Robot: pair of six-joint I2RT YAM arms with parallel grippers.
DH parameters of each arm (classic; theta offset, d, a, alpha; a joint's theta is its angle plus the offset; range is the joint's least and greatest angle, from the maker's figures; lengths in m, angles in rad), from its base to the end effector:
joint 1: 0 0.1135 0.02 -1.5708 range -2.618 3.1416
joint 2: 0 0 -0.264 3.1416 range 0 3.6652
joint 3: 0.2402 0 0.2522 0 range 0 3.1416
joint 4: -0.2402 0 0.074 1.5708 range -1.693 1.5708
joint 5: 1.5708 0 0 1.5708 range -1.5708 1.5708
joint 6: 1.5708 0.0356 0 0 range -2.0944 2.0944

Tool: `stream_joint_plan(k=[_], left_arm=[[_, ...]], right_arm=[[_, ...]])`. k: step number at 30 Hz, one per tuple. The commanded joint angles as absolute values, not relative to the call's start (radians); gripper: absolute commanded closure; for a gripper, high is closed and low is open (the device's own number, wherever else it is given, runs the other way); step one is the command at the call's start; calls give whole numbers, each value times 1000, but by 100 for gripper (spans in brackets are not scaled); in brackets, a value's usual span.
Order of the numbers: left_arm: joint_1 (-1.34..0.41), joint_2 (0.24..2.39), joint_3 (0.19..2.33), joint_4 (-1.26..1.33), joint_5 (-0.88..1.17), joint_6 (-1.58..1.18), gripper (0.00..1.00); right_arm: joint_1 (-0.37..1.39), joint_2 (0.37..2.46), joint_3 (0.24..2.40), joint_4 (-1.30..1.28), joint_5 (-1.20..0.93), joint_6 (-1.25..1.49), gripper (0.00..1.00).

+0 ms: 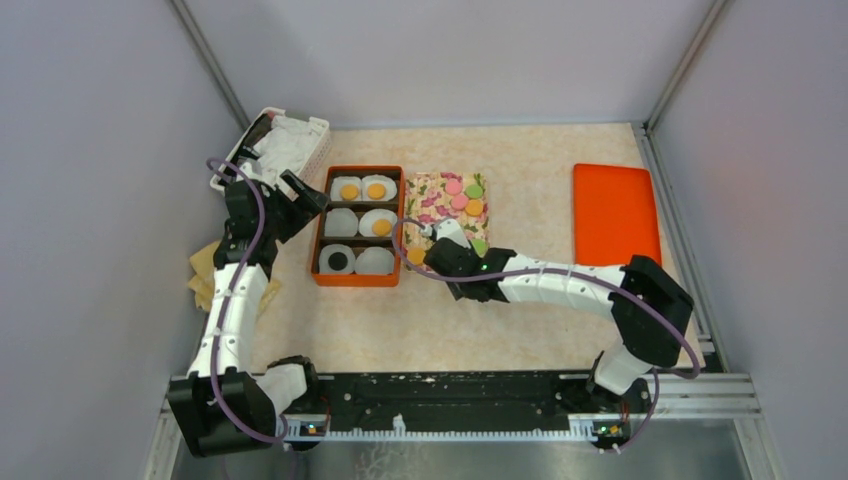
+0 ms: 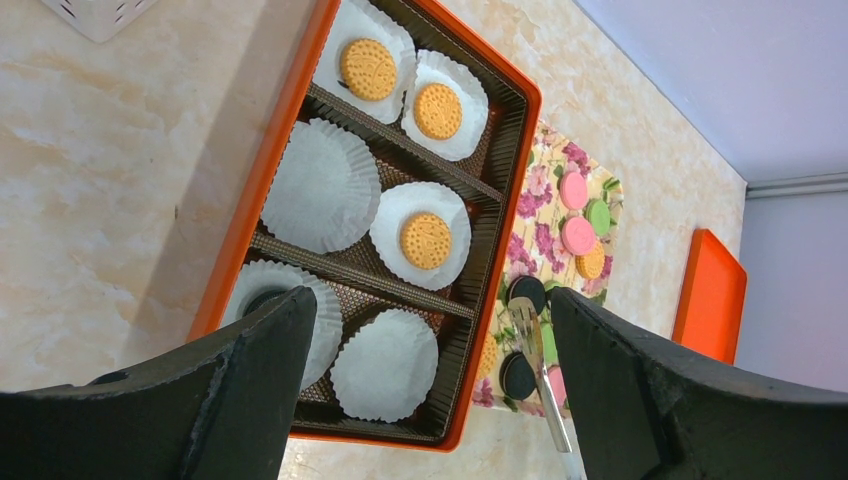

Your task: Pack the cookies

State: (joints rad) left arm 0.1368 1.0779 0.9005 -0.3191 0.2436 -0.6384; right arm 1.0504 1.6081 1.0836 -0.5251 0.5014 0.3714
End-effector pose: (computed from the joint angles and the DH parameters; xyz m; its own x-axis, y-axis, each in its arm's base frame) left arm 0.2411 0.0245 0.3102 -0.4253 -0.6423 -0.6376 -0.2188 0.7566 -0.6162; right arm 0.1761 0.2729 0.2153 -0.6347 -0.4675 -0.6153 -0.4416 0.8729 -0.2077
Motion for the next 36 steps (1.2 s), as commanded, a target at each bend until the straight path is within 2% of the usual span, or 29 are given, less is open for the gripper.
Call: stream_joint_plan(k=[1, 4, 8, 16, 27, 36], left_arm=[[141, 1073, 890, -276, 256, -644, 7], [140, 1075, 888, -274, 258, -646, 7], [140, 1080, 889, -274, 258, -648, 7], [140, 1076, 887, -273, 252, -649, 7], [141, 1077, 891, -275, 247, -649, 7], [141, 1077, 888, -278, 248, -646, 7]], right_arm=[[1040, 1628, 1151, -500, 485, 384, 65], [1040, 1629, 1171, -491, 484, 375, 79], [1040, 1629, 1209, -496, 493, 348, 88], [1040, 1553, 1265, -505, 495, 313, 91], [1073, 1464, 1318, -506, 393, 280, 91], [1172, 1564, 1379, -508, 322, 203, 90]])
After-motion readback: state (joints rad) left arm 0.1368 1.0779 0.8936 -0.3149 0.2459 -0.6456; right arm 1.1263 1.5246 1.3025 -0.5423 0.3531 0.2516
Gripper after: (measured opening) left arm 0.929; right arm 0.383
